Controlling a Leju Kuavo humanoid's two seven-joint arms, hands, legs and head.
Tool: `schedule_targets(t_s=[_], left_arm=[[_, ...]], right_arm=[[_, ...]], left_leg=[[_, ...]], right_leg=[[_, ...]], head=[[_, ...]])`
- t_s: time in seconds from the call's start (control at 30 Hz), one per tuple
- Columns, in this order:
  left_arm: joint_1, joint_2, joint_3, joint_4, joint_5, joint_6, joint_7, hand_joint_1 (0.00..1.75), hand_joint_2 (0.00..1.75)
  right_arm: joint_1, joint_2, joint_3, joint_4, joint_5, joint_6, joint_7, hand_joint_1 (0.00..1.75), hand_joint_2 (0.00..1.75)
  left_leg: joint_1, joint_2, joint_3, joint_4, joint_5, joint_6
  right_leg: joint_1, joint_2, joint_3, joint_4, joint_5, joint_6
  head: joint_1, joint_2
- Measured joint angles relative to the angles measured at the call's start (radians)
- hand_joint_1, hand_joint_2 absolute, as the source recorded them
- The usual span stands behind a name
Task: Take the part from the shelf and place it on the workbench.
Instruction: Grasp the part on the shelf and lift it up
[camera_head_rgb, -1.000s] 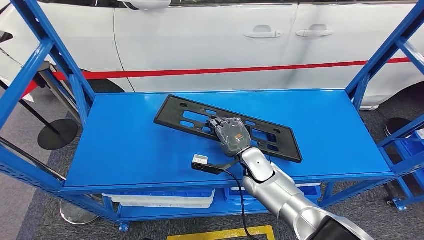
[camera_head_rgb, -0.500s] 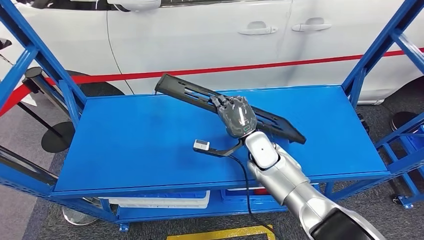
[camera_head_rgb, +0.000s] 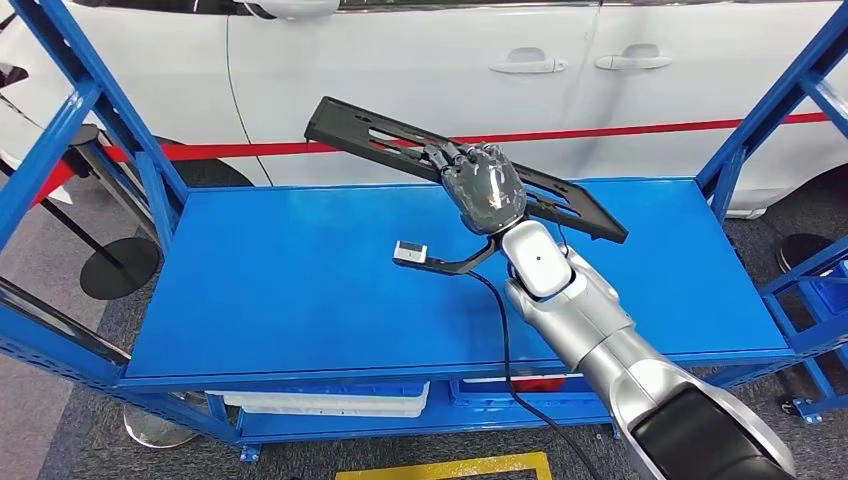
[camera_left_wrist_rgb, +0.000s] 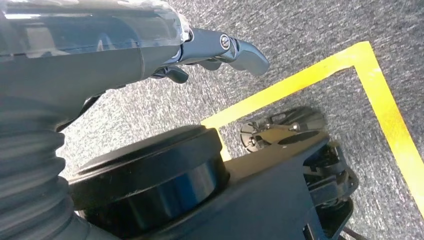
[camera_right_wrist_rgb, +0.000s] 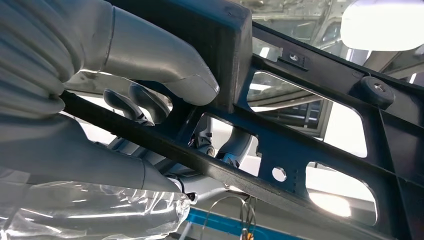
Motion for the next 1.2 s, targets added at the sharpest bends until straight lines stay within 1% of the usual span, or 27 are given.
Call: schedule_targets(t_s=[0.03,0.07,0.13,0.17,0.2,0.23,0.27,0.33,0.37,0.4,0.47,0.5,0.53,0.57,0.6,0.63,0.67,0.7,0.77,0.83,0.9,1.0,1.03,1.07,1.1,1.17,1.2], left_arm=[[0.000,0.000,0.000,0.000,0.000,0.000,0.000,0.00,1.75],[0.000,0.000,0.000,0.000,0.000,0.000,0.000,0.00,1.75],[0.000,0.000,0.000,0.000,0.000,0.000,0.001,0.00,1.75],[0.000,0.000,0.000,0.000,0.000,0.000,0.001,0.00,1.75],[0.000,0.000,0.000,0.000,0.000,0.000,0.001,0.00,1.75],[0.000,0.000,0.000,0.000,0.000,0.000,0.001,0.00,1.75],[0.000,0.000,0.000,0.000,0.000,0.001,0.001,0.00,1.75],[0.001,0.000,0.000,0.000,0.000,0.002,0.000,0.00,1.75],[0.001,0.000,0.000,0.000,0.000,0.003,-0.001,0.00,1.75],[0.002,0.000,0.000,0.000,0.000,0.003,-0.002,0.00,1.75],[0.002,0.000,0.000,0.000,0.002,0.005,-0.005,0.00,1.75],[0.002,0.000,0.001,0.000,0.003,0.006,-0.006,0.00,1.75],[0.002,0.000,0.001,0.000,0.004,0.009,-0.007,0.00,1.75],[0.002,-0.001,0.002,0.000,0.004,0.011,-0.008,0.00,1.75],[0.003,-0.001,0.003,0.000,0.006,0.015,-0.008,0.00,1.75],[0.005,-0.001,0.005,0.000,0.009,0.019,-0.008,0.00,1.75],[0.008,-0.001,0.007,0.000,0.013,0.023,-0.008,0.00,1.75],[0.010,-0.001,0.010,0.000,0.016,0.026,-0.009,0.00,1.75],[0.013,-0.001,0.014,0.000,0.019,0.028,-0.013,0.00,1.75],[0.018,-0.003,0.017,0.000,0.021,0.029,-0.017,0.00,1.75],[0.022,-0.007,0.020,0.000,0.022,0.034,-0.020,0.00,1.75],[0.022,-0.014,0.024,0.000,0.022,0.041,-0.014,0.00,1.75],[0.022,-0.015,0.025,0.000,0.022,0.042,-0.011,0.00,1.75],[0.022,-0.016,0.027,0.000,0.022,0.043,-0.007,0.00,1.75],[0.022,-0.018,0.028,0.000,0.023,0.042,-0.002,0.00,1.75],[0.021,-0.020,0.032,0.000,0.024,0.037,0.009,0.00,1.75],[0.020,-0.020,0.034,0.000,0.025,0.032,0.016,0.00,1.75]], right_arm=[[0.001,-0.001,0.000,0.000,0.000,0.000,0.000,1.75,1.75],[0.001,-0.001,0.000,0.000,0.000,0.000,0.000,1.75,1.75],[-0.002,-0.003,0.000,0.000,0.002,0.000,0.002,1.75,1.75],[-0.005,-0.004,0.000,0.000,0.006,0.000,0.006,1.75,1.75],[-0.007,-0.005,0.001,-0.001,0.011,0.000,0.012,1.75,1.75],[-0.009,-0.007,0.003,-0.003,0.019,0.000,0.020,1.75,1.75],[-0.010,-0.010,0.006,-0.006,0.028,0.000,0.030,1.75,1.75],[-0.011,-0.021,0.012,-0.019,0.048,-0.001,0.054,1.75,1.75],[-0.012,-0.027,0.014,-0.030,0.055,-0.001,0.066,1.75,1.75],[-0.012,-0.033,0.015,-0.045,0.057,-0.001,0.075,1.75,1.75],[-0.011,-0.045,0.016,-0.078,0.043,-0.001,0.077,1.75,1.75],[-0.008,-0.051,0.013,-0.096,0.025,-0.001,0.066,1.75,1.75],[-0.002,-0.055,0.005,-0.115,-0.007,-0.001,0.043,1.75,1.75],[0.008,-0.057,-0.009,-0.135,-0.050,-0.001,0.004,1.75,1.75],[0.021,-0.054,-0.032,-0.157,-0.118,-0.001,-0.058,1.75,1.75],[0.034,-0.046,-0.064,-0.175,-0.210,0.000,-0.139,1.75,1.75],[0.046,-0.032,-0.103,-0.186,-0.332,0.000,-0.230,1.75,1.75],[0.058,-0.016,-0.143,-0.195,-0.474,0.002,-0.315,1.75,1.75],[0.089,0.009,-0.193,-0.223,-0.765,0.007,-0.423,1.75,1.75],[0.145,0.018,-0.203,-0.292,-0.962,0.007,-0.472,1.75,1.75],[0.219,0.036,-0.207,-0.385,-1.002,0.002,-0.520,1.75,1.75],[0.341,0.103,-0.248,-0.527,-0.853,-0.002,-0.613,1.75,1.75],[0.379,0.130,-0.270,-0.573,-0.804,-0.002,-0.635,1.75,1.75],[0.409,0.156,-0.290,-0.617,-0.777,-0.002,-0.647,1.75,1.75],[0.432,0.175,-0.304,-0.654,-0.775,-0.002,-0.649,1.75,1.75],[0.458,0.196,-0.309,-0.717,-0.829,-0.003,-0.631,1.75,1.75],[0.467,0.199,-0.304,-0.744,-0.866,-0.003,-0.619,1.75,1.75]], left_leg=[[0.000,0.000,0.000,0.000,-0.001,0.000],[0.000,-0.001,0.001,0.000,-0.001,-0.001],[0.000,-0.003,0.004,0.001,-0.004,-0.005],[-0.001,-0.004,0.004,0.002,-0.006,-0.009],[-0.003,-0.004,0.003,0.002,-0.007,-0.014],[-0.004,-0.004,0.002,0.001,-0.007,-0.019],[-0.005,-0.004,0.001,0.000,-0.006,-0.024],[-0.003,-0.003,0.000,0.003,-0.012,-0.034],[-0.002,-0.001,-0.007,0.021,-0.026,-0.038],[-0.002,0.000,-0.024,0.059,-0.050,-0.040],[-0.001,0.001,-0.080,0.186,-0.111,-0.041],[-0.001,0.001,-0.108,0.245,-0.131,-0.041],[-0.001,0.001,-0.124,0.278,-0.135,-0.041],[-0.001,0.001,-0.122,0.274,-0.119,-0.040],[-0.001,0.001,-0.103,0.233,-0.088,-0.038],[-0.002,0.001,-0.072,0.167,-0.051,-0.034],[-0.004,0.001,-0.042,0.103,-0.023,-0.030],[-0.005,0.001,-0.018,0.050,-0.009,-0.026],[-0.009,-0.002,0.000,0.010,-0.010,-0.020],[-0.005,-0.007,0.004,0.000,-0.008,-0.012],[-0.001,-0.007,0.009,-0.009,-0.004,-0.004],[0.000,-0.003,0.012,-0.011,-0.006,0.001],[0.000,-0.004,0.013,-0.011,-0.007,0.001],[0.001,-0.005,0.015,-0.010,-0.009,0.001],[0.002,-0.006,0.017,-0.009,-0.011,-0.001],[0.003,-0.009,0.023,-0.006,-0.017,-0.009],[0.002,-0.010,0.024,-0.003,-0.020,-0.015]], right_leg=[[-0.003,0.000,-0.014,0.023,0.002,0.002],[-0.005,0.000,-0.008,0.007,0.024,0.003],[-0.010,0.000,0.046,-0.114,0.094,0.001],[-0.008,0.000,0.075,-0.179,0.117,-0.001],[-0.007,0.000,0.094,-0.221,0.129,-0.004],[-0.004,0.001,0.102,-0.241,0.130,-0.007],[0.000,0.002,0.103,-0.245,0.128,-0.010],[-0.002,0.002,0.105,-0.251,0.131,-0.021],[-0.002,0.001,0.107,-0.255,0.132,-0.029],[-0.003,0.000,0.110,-0.259,0.133,-0.036],[0.000,-0.001,0.113,-0.260,0.132,-0.045],[0.002,-0.001,0.114,-0.260,0.131,-0.047],[0.004,-0.001,0.115,-0.259,0.130,-0.048],[0.006,-0.001,0.117,-0.258,0.128,-0.049],[0.007,0.000,0.120,-0.257,0.126,-0.050],[0.008,0.001,0.123,-0.255,0.124,-0.049],[0.010,0.003,0.124,-0.253,0.121,-0.047],[0.012,0.004,0.123,-0.250,0.119,-0.044],[0.014,0.003,0.119,-0.249,0.118,-0.036],[0.012,-0.001,0.119,-0.247,0.115,-0.026],[0.009,-0.001,0.101,-0.205,0.083,-0.015],[0.000,-0.001,0.016,-0.032,0.000,-0.003],[-0.004,-0.001,-0.006,0.009,-0.007,0.001],[-0.008,-0.001,-0.012,0.015,0.004,0.003],[-0.013,-0.001,0.001,-0.015,0.031,0.005],[-0.018,-0.001,0.063,-0.140,0.096,0.006],[-0.017,0.000,0.089,-0.194,0.115,0.004]], head=[[0.000,0.000],[0.000,0.000],[0.000,0.000],[0.000,0.000],[0.000,0.000],[-0.001,0.000],[-0.001,0.000],[-0.001,0.000],[-0.001,0.000],[-0.001,0.000],[-0.002,0.000],[-0.002,0.000],[-0.002,0.000],[-0.002,0.000],[-0.002,0.000],[-0.002,0.000],[-0.002,0.000],[-0.002,0.000],[-0.001,0.000],[0.000,0.000],[0.002,0.000],[0.005,0.000],[0.005,0.000],[0.005,0.000],[0.005,0.000],[0.005,0.000],[0.005,0.000]])
